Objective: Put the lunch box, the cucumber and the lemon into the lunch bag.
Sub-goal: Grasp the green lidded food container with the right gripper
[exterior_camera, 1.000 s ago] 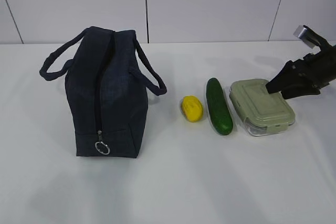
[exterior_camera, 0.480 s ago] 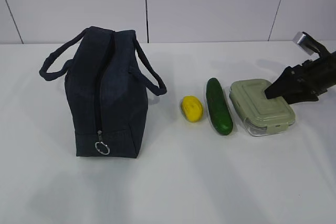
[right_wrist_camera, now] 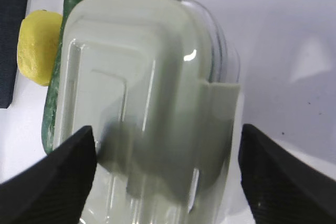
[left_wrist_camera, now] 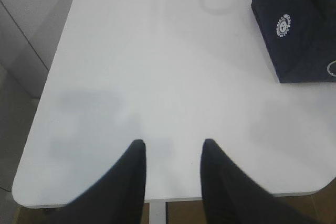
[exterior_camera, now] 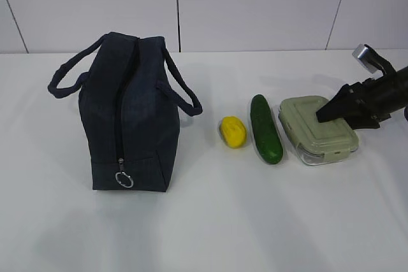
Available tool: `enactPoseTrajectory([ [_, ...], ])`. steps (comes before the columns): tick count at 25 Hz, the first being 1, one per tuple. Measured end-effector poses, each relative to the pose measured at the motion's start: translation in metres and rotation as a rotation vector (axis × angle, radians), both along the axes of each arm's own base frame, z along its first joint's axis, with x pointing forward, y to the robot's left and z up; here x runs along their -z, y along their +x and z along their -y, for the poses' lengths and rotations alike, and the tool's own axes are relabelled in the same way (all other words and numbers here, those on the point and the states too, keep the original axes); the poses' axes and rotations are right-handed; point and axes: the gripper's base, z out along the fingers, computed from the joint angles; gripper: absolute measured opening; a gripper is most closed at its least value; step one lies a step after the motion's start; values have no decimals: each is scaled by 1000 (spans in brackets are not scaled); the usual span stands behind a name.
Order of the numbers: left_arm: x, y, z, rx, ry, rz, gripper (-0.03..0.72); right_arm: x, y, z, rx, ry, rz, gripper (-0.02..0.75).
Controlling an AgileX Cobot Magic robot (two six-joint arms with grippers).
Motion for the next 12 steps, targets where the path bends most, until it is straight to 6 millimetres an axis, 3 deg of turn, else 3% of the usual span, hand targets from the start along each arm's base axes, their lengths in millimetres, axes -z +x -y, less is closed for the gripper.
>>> enactPoseTrajectory([
  [12, 0, 0, 0, 0, 0, 0, 237, 7, 0, -2, 3, 35, -21, 600],
])
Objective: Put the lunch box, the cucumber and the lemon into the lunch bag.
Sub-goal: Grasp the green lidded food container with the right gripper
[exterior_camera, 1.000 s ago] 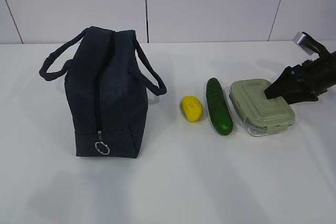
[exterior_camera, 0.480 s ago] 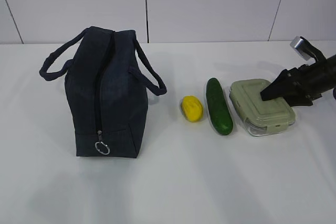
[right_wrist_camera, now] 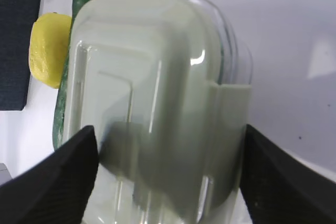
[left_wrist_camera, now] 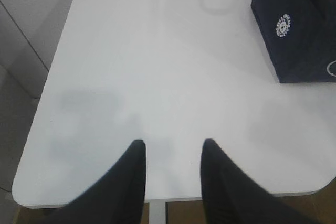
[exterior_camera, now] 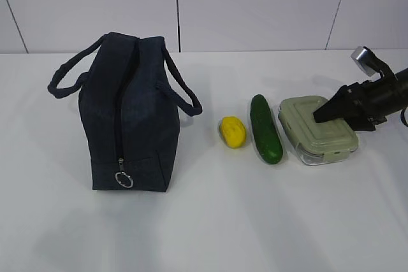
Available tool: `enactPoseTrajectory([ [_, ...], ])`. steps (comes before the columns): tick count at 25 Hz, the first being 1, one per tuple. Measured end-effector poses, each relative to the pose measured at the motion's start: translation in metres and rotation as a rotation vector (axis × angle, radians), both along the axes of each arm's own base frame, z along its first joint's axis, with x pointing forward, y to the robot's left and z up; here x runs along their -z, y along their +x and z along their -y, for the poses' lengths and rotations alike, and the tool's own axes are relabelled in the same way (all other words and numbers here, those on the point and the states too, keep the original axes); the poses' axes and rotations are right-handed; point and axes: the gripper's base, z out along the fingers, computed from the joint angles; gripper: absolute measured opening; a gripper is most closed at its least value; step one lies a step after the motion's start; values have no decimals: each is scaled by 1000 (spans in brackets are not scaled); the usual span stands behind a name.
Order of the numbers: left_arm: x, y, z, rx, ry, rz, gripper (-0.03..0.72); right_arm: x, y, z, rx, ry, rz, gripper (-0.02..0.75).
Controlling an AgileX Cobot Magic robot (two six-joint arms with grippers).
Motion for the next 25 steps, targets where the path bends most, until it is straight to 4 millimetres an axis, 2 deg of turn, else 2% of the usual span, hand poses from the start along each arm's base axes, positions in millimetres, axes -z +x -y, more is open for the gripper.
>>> enactPoseTrajectory([
  [6, 0, 0, 0, 0, 0, 0, 237, 0, 0, 0, 1, 2, -9, 560],
  [19, 0, 0, 0, 0, 0, 0, 237, -2, -3, -1, -24, 12, -28, 375],
  [25, 0, 0, 0, 0, 0, 0, 237, -4, -2, -1, -27, 9, -20, 335],
])
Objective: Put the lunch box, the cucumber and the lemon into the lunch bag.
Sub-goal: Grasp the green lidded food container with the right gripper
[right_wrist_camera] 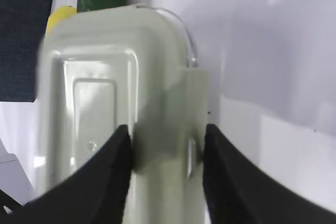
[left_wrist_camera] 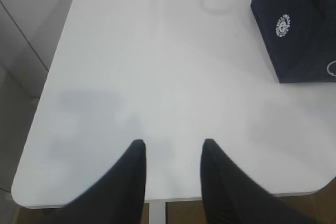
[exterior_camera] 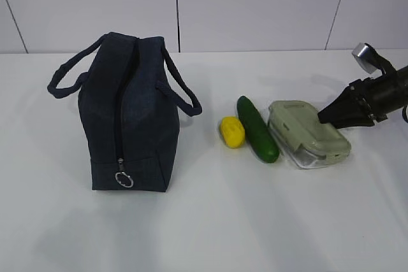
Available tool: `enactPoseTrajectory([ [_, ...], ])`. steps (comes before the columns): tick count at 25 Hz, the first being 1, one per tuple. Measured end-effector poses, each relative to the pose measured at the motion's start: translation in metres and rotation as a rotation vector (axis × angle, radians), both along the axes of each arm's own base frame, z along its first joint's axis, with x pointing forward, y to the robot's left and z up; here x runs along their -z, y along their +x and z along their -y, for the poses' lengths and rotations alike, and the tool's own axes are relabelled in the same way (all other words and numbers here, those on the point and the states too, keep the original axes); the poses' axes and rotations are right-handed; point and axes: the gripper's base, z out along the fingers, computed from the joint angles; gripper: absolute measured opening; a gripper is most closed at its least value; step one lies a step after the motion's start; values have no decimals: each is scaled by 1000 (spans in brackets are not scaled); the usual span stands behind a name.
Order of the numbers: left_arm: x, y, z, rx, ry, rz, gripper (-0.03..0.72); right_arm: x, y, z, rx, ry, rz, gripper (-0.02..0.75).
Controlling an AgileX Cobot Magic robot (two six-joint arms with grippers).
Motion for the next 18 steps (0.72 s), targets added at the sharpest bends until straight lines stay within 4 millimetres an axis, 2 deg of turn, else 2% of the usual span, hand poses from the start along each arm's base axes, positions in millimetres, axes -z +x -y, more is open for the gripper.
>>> enactPoseTrajectory([
  [5, 0, 0, 0, 0, 0, 0, 237, 6, -1, 3, -10, -48, -7, 254],
  [9, 0, 0, 0, 0, 0, 0, 237, 12, -2, 5, -14, -87, -9, 243],
  [18, 0, 0, 0, 0, 0, 0, 237, 11, -1, 5, -3, -76, -2, 242],
])
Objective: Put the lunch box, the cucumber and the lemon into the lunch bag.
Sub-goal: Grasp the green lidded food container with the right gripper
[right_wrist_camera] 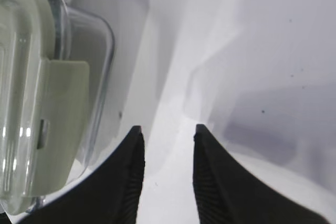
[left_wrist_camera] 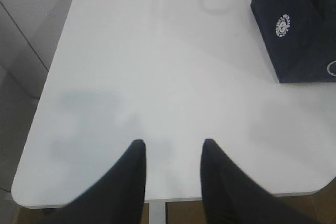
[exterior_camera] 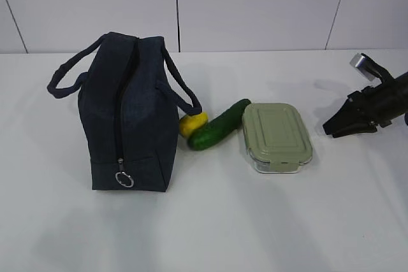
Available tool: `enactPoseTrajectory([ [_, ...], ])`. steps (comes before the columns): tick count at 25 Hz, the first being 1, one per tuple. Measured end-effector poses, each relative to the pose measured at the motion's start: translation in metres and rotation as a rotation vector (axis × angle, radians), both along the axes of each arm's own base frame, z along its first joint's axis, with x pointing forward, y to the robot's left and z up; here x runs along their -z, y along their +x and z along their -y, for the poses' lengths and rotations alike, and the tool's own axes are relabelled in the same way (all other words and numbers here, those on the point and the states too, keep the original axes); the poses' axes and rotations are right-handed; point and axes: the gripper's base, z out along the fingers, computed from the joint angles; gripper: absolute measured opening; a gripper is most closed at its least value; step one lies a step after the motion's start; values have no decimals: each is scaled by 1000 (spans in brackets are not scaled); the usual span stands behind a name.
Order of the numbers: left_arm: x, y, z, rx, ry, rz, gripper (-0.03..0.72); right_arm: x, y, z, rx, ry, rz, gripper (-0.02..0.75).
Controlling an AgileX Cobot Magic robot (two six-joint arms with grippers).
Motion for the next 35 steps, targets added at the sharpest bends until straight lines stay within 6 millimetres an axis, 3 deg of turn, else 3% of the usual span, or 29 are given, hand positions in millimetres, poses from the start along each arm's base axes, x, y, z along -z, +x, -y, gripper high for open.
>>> enactPoseTrajectory([
  [7, 0, 0, 0, 0, 0, 0, 237, -14, 5, -2, 57, 49, 33, 278],
  [14, 0, 0, 0, 0, 0, 0, 237, -31, 0, -7, 130, 89, 5, 539],
  [17, 0, 0, 0, 0, 0, 0, 232, -32, -10, -15, 127, 107, -17, 585],
  [24, 0, 0, 0, 0, 0, 0, 228, -21, -24, -44, 58, 167, -21, 593],
  [35, 0, 0, 0, 0, 0, 0, 228, -12, -24, -54, 37, 204, 17, 601],
])
